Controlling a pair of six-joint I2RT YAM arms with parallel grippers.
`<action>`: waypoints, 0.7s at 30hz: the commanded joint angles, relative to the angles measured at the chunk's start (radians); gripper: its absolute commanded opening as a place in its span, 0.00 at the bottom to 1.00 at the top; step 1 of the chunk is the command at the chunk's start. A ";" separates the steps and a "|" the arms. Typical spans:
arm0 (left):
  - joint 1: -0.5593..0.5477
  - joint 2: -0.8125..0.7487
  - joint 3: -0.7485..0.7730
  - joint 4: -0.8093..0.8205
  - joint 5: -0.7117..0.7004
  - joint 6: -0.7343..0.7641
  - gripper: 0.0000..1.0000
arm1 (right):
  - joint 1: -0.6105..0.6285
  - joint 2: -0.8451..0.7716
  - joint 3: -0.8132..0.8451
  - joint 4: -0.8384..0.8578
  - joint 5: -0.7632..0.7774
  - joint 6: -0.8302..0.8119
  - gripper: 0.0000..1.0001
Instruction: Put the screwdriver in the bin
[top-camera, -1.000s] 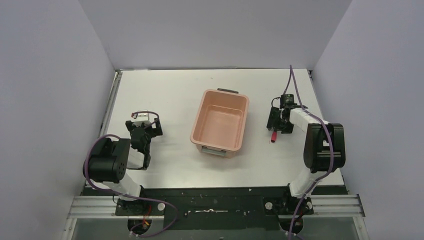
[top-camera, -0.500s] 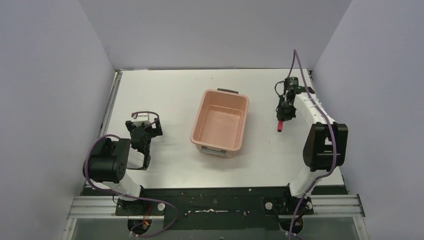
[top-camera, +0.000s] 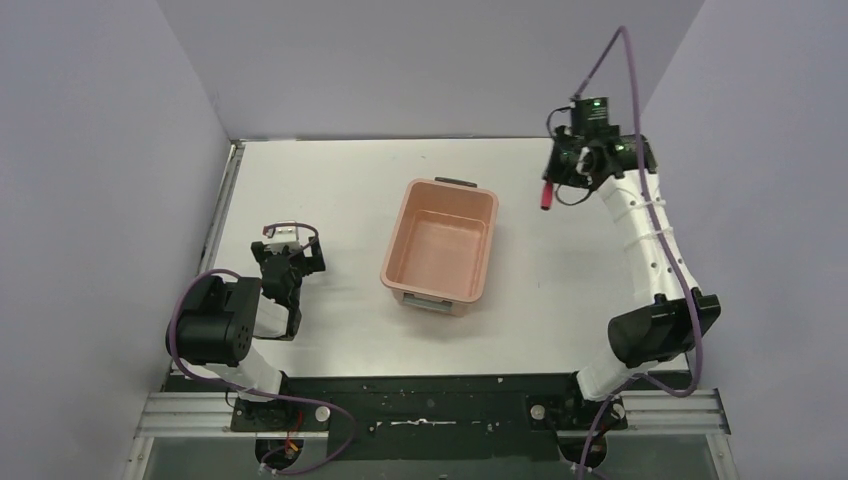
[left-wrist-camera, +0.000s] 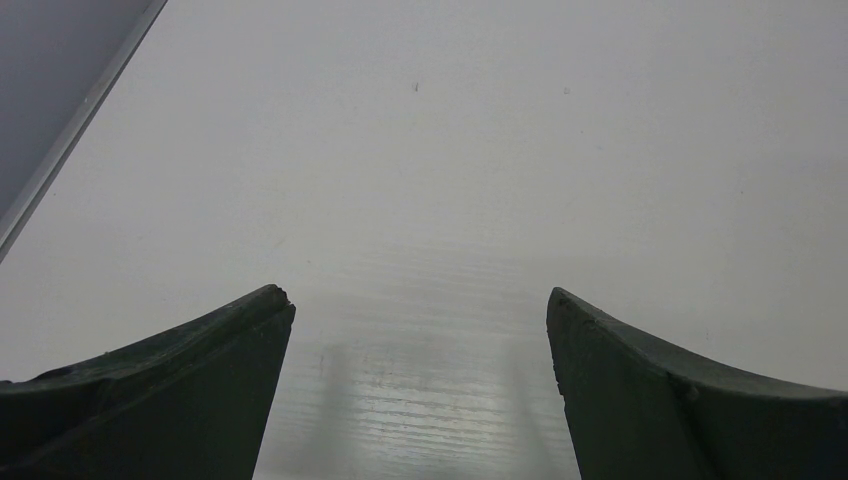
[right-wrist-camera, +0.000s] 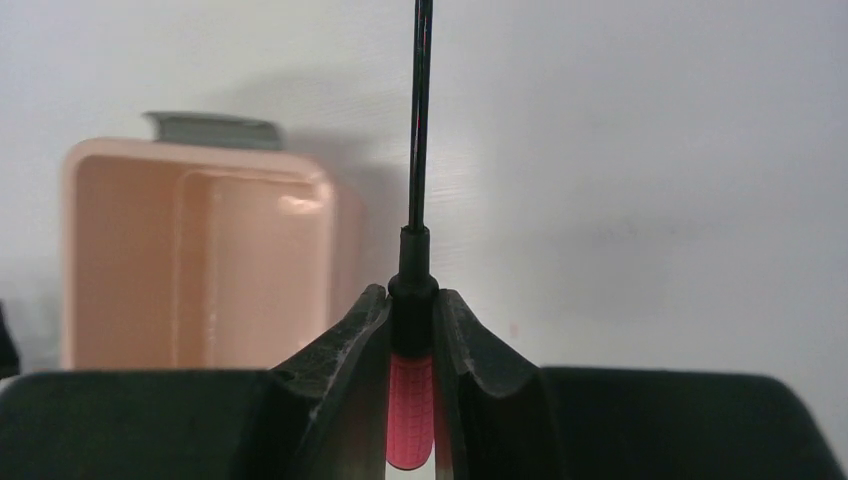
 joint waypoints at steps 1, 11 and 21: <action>0.001 -0.010 0.008 0.026 0.012 0.009 0.97 | 0.338 -0.147 -0.153 0.365 0.032 0.223 0.00; 0.001 -0.010 0.008 0.026 0.013 0.009 0.97 | 0.633 -0.032 -0.326 0.568 0.162 0.290 0.00; 0.001 -0.009 0.008 0.026 0.013 0.009 0.97 | 0.675 0.154 -0.509 0.606 0.200 0.302 0.01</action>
